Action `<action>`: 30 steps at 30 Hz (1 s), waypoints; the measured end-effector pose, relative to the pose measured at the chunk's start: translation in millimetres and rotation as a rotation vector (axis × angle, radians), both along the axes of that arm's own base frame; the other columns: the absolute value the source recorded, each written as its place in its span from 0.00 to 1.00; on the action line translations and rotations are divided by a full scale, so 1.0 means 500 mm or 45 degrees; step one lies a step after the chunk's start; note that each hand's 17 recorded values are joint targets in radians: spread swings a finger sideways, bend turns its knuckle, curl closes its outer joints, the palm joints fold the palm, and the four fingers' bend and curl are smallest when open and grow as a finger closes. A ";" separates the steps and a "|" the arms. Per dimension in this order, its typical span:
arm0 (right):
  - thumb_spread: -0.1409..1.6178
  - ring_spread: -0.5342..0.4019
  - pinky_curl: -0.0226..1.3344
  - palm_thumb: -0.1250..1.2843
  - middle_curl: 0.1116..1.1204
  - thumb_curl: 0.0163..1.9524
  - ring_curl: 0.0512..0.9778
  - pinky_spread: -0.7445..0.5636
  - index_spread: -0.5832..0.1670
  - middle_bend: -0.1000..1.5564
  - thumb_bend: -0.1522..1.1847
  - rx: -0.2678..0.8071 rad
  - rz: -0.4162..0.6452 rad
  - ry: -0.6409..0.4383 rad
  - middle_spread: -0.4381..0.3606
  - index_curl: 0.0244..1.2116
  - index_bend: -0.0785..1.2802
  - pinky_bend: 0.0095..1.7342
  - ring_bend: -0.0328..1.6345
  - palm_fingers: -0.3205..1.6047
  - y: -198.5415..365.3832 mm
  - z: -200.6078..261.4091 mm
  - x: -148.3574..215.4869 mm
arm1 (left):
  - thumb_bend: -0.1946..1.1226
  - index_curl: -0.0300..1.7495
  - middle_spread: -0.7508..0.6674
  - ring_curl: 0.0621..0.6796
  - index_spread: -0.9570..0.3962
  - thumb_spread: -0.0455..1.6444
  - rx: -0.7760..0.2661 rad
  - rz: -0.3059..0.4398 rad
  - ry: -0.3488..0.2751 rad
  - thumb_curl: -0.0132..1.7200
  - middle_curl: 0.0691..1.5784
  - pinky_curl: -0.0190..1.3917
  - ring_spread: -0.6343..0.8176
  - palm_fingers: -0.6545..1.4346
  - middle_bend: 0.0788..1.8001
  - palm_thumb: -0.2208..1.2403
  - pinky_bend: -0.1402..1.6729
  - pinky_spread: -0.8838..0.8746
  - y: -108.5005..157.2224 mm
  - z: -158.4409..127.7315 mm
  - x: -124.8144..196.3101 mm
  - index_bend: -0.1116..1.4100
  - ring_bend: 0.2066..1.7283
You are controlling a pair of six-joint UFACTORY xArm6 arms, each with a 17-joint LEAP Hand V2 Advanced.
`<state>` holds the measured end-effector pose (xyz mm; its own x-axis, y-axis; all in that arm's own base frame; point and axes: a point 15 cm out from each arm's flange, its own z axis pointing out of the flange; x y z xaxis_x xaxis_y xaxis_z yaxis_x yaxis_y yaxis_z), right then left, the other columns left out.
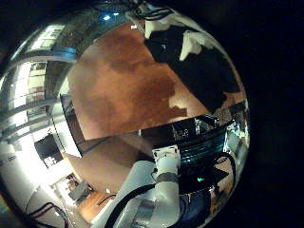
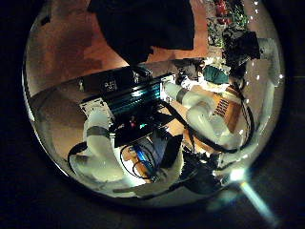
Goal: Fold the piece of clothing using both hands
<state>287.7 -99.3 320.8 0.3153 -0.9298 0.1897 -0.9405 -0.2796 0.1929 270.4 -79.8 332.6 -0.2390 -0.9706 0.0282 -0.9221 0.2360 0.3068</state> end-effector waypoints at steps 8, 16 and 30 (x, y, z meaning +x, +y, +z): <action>0.71 0.55 0.14 0.15 0.26 0.11 0.19 0.85 0.29 0.22 0.10 0.012 0.002 0.026 0.46 0.21 0.17 0.39 0.41 0.26 -0.023 -0.005 -0.001 | 0.13 0.19 0.73 0.23 0.69 0.56 0.025 0.025 0.014 0.18 0.18 0.26 0.69 0.35 0.07 0.16 0.32 0.76 0.012 -0.024 0.002 0.18 0.34; 0.71 0.58 0.14 0.14 0.26 0.11 0.18 0.85 0.29 0.23 0.10 0.029 -0.021 0.057 0.51 0.20 0.17 0.40 0.41 0.27 -0.028 -0.022 -0.008 | 0.13 0.19 0.74 0.23 0.69 0.59 0.023 -0.024 0.028 0.18 0.18 0.26 0.70 0.35 0.07 0.20 0.32 0.76 -0.018 -0.057 -0.001 0.18 0.34; 0.71 0.58 0.15 0.14 0.25 0.11 0.19 0.86 0.30 0.22 0.10 0.048 -0.095 0.145 0.48 0.20 0.17 0.42 0.43 0.27 -0.042 -0.043 -0.035 | 0.13 0.18 0.77 0.23 0.74 0.59 0.022 -0.297 0.068 0.18 0.18 0.25 0.74 0.31 0.07 0.22 0.33 0.77 -0.153 -0.206 -0.020 0.17 0.33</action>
